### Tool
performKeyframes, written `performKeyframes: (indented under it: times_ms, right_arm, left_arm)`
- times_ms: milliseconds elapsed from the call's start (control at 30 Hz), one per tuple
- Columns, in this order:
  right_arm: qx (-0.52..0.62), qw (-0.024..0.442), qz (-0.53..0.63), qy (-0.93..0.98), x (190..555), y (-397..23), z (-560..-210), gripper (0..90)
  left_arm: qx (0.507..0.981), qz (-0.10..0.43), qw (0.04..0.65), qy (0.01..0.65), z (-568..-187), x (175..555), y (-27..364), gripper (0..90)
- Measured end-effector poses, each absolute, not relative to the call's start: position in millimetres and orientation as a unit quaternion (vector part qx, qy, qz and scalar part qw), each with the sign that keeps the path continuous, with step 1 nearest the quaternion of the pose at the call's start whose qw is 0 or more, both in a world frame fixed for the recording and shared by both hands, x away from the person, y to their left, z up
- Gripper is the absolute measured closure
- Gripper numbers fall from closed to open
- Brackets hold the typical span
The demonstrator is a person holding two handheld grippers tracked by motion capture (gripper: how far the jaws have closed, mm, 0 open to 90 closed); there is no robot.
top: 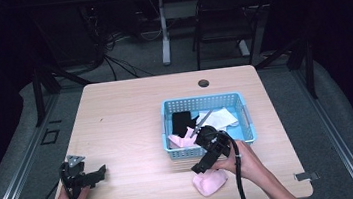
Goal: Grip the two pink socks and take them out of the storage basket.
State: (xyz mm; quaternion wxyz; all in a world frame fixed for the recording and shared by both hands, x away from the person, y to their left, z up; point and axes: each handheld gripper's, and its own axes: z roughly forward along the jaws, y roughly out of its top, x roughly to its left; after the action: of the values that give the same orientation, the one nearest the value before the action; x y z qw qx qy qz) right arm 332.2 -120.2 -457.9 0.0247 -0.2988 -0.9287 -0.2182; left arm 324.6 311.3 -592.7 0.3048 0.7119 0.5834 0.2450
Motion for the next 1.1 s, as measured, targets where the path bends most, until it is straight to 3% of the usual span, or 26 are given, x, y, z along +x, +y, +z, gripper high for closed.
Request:
performKeyframes:
  times_ms: [233, 733, 1100]
  right_arm:
    - [-0.304, 0.006, -0.223, -0.926, 339, -124, -442, 0.1]
    - [-0.334, -0.054, -0.218, -0.915, 373, -144, -413, 0.0]
    - [-0.358, -0.056, -0.201, -0.910, 409, -142, -420, 0.0]
  left_arm:
    - [0.712, 0.245, 0.305, 0.583, -593, 325, 311, 4.1]
    - [0.712, 0.245, 0.305, 0.583, -593, 325, 311, 4.1]
    - [0.712, 0.245, 0.305, 0.583, -593, 325, 311, 4.1]
